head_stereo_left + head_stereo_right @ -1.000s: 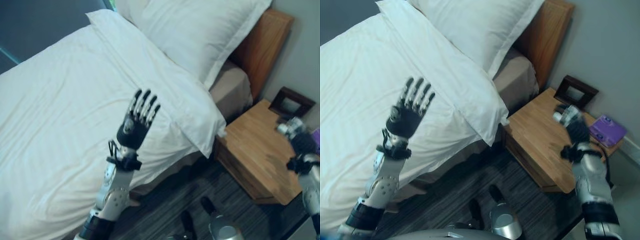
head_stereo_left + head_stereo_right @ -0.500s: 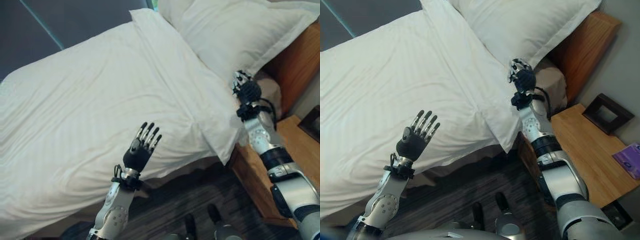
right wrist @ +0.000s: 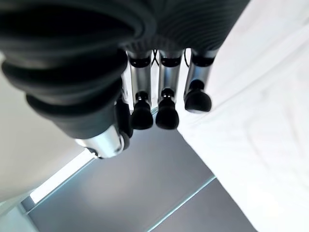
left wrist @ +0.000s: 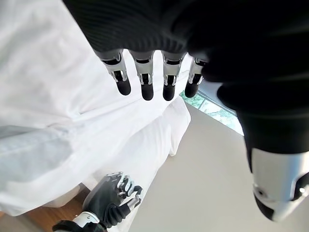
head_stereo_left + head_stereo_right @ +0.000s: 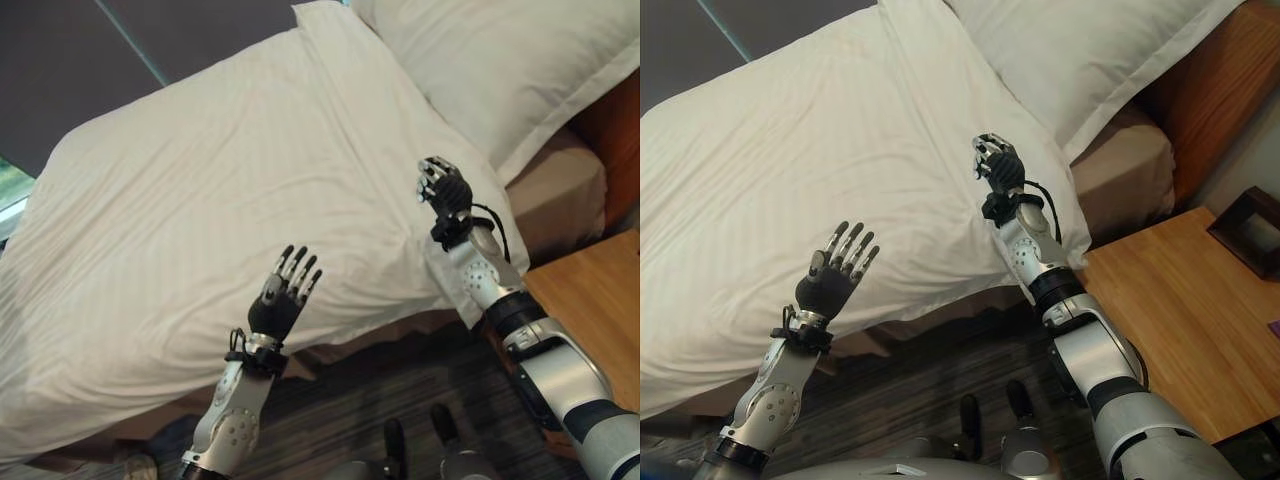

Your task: Making the bed.

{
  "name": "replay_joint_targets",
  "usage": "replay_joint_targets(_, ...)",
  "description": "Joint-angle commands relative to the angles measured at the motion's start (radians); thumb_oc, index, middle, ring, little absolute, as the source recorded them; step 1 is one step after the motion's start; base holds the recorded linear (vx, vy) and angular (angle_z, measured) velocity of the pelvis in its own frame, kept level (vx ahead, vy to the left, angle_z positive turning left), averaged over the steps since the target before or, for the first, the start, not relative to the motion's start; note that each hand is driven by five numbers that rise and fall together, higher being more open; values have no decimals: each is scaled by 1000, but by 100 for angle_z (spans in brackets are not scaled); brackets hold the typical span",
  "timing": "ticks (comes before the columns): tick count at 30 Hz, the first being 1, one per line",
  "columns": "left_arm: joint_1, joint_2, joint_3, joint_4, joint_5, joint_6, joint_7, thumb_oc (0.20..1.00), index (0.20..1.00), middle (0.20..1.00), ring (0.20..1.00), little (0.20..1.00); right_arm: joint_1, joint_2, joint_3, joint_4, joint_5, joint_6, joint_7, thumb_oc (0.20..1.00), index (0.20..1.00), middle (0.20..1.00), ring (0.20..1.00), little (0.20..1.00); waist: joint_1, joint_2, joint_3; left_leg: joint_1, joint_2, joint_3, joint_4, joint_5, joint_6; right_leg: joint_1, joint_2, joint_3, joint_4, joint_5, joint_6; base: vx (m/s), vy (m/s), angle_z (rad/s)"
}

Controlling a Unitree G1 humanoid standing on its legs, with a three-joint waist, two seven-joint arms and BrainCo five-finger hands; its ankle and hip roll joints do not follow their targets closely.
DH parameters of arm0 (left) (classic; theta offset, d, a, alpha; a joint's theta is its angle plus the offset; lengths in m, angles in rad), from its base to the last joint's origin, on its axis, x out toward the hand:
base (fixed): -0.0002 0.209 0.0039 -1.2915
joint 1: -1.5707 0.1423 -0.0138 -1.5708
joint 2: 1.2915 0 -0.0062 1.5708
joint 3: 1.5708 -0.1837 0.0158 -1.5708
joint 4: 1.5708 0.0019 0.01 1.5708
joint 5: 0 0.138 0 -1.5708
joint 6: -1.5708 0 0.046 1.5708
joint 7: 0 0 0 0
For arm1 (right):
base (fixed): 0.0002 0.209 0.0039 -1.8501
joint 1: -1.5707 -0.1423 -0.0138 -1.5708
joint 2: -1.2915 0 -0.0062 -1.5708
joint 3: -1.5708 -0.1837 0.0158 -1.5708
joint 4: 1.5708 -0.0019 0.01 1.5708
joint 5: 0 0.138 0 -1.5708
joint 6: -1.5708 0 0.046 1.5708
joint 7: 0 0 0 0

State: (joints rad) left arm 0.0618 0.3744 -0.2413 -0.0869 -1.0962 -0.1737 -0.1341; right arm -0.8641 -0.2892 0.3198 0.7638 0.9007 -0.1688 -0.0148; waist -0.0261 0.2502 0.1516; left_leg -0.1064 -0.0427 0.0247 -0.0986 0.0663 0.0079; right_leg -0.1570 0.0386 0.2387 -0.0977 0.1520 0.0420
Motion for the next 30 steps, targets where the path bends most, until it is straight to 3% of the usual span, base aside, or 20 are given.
replay_joint_targets(1, -65, 7, -28, 4, -9, -70, -5, 1000, 1000, 1000, 1000, 1000, -189, -11, -4, 64, -55, -17, -14, 200, 200, 200, 200, 200, 8, -12, 21, -7, -24, -44, 11, 10, -25, -14, -43, -14, 11, -31, 22, -43, -30, 21)
replay_joint_targets(12, -87, 18, -52, 13, -1, -84, 14, 1000, 1000, 1000, 1000, 1000, -338, -69, 45, 243, -117, 21, -51, 200, 200, 200, 200, 200, 41, 45, 67, -102, -39, -43, 11, 34, -23, -123, -41, 10, 21, -13, 22, -20, -18, 2)
replay_joint_targets(18, -89, -11, -71, 18, 23, -89, 18, 1000, 1000, 1000, 1000, 1000, -296, -77, 9, 351, -79, 42, -38, 200, 200, 200, 200, 200, 44, 70, 90, -129, -44, -37, 11, 40, -26, -145, -39, 22, 21, -9, 23, 0, 0, 0)
replay_joint_targets(25, -23, -42, -22, -13, 45, -79, 10, 1000, 1000, 1000, 1000, 1000, 43, -47, -42, 197, -13, 23, 42, 200, 200, 200, 200, 200, -3, 66, 118, -120, -39, -24, 11, 28, -27, -135, -32, 29, 16, -15, 23, 5, 3, 0)
replay_joint_targets(27, 2, -58, 22, -13, 51, -77, 12, 1000, 1000, 1000, 1000, 1000, 302, -21, -89, 64, 48, 5, 93, 200, 200, 200, 200, 200, -48, 56, 140, -116, -37, -16, 11, 19, -26, -134, -32, 33, 16, -20, 25, 2, 38, -3)
replay_joint_targets(30, 14, -70, 50, -11, 54, -79, 18, 1000, 1000, 1000, 1000, 1000, 426, -21, -139, 4, 76, -6, 105, 200, 200, 200, 200, 200, -77, 47, 149, -122, -37, -10, 11, 18, -26, -145, -32, 40, 15, -16, 26, -4, 38, -2)
